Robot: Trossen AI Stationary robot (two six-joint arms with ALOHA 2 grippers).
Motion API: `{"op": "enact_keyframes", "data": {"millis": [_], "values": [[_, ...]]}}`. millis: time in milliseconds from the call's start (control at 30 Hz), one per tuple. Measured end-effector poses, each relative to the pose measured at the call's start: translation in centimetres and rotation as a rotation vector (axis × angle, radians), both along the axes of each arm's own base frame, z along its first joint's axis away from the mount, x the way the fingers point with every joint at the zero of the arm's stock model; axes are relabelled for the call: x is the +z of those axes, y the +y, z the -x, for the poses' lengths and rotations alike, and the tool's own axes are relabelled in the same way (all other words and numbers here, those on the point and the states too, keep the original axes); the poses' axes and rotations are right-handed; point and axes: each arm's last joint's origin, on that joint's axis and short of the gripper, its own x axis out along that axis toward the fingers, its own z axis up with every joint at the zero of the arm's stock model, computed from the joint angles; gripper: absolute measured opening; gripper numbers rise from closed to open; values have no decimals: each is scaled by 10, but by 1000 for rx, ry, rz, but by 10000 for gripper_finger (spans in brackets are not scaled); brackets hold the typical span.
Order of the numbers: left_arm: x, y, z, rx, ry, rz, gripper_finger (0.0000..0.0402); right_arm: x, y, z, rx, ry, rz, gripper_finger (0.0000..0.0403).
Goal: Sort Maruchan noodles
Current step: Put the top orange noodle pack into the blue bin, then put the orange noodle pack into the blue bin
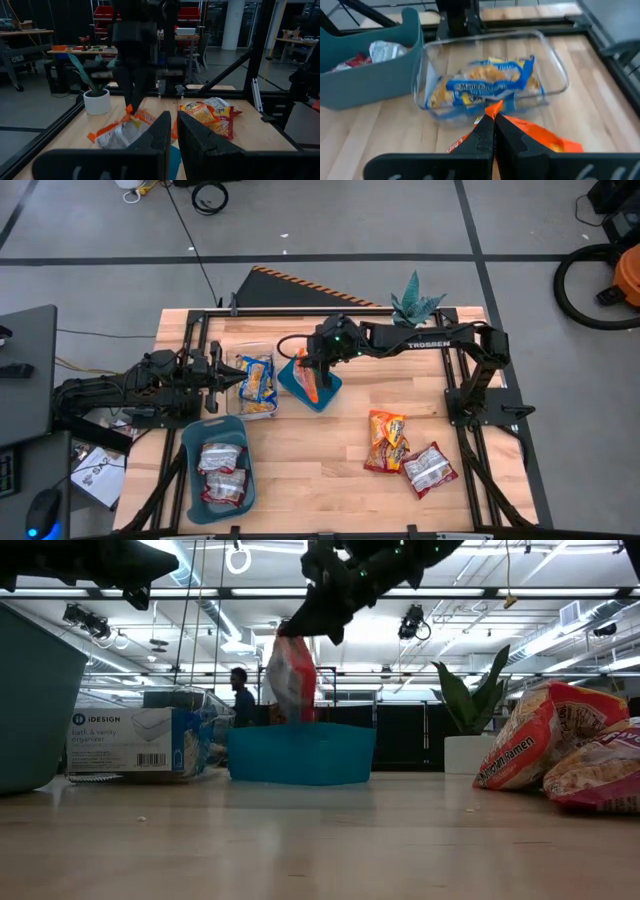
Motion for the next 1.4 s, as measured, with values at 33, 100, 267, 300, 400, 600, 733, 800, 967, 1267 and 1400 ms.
{"op": "enact_keyframes", "data": {"millis": [33, 100, 267, 300, 400, 600, 733, 800, 967, 1267, 1400], "values": [[0, 0, 0, 0, 0, 0, 37, -4, -2, 1, -5, 6, -13, 9], [0, 0, 0, 0, 0, 0, 37, -10, -6, 3, -14, 6, -40, 9], [0, 0, 0, 0, 0, 0, 37, -20, -15, 8, -32, 26, -126, 9], [0, 0, 0, 0, 0, 0, 37, -21, -16, 9, -32, 31, -144, 9], [0, 0, 0, 0, 0, 0, 37, -26, -19, 11, -32, 41, -198, 9], [0, 0, 0, 0, 0, 0, 37, -40, -20, 17, -36, 84, -238, 9], [0, 0, 0, 0, -1, 0, 37, -45, -20, 19, -40, 89, -245, 9], [0, 0, 0, 0, -4, 0, 37, -46, -20, 19, -45, 90, -253, 9], [0, 0, 0, 0, -5, 0, 37, -52, -18, 20, -61, 89, -244, 14], [0, 0, 0, 0, -4, 0, 37, -55, -18, 20, -81, 63, -247, 56], [0, 0, 0, 0, -4, 0, 37, -55, -21, 21, -90, 63, -250, 68]]}}
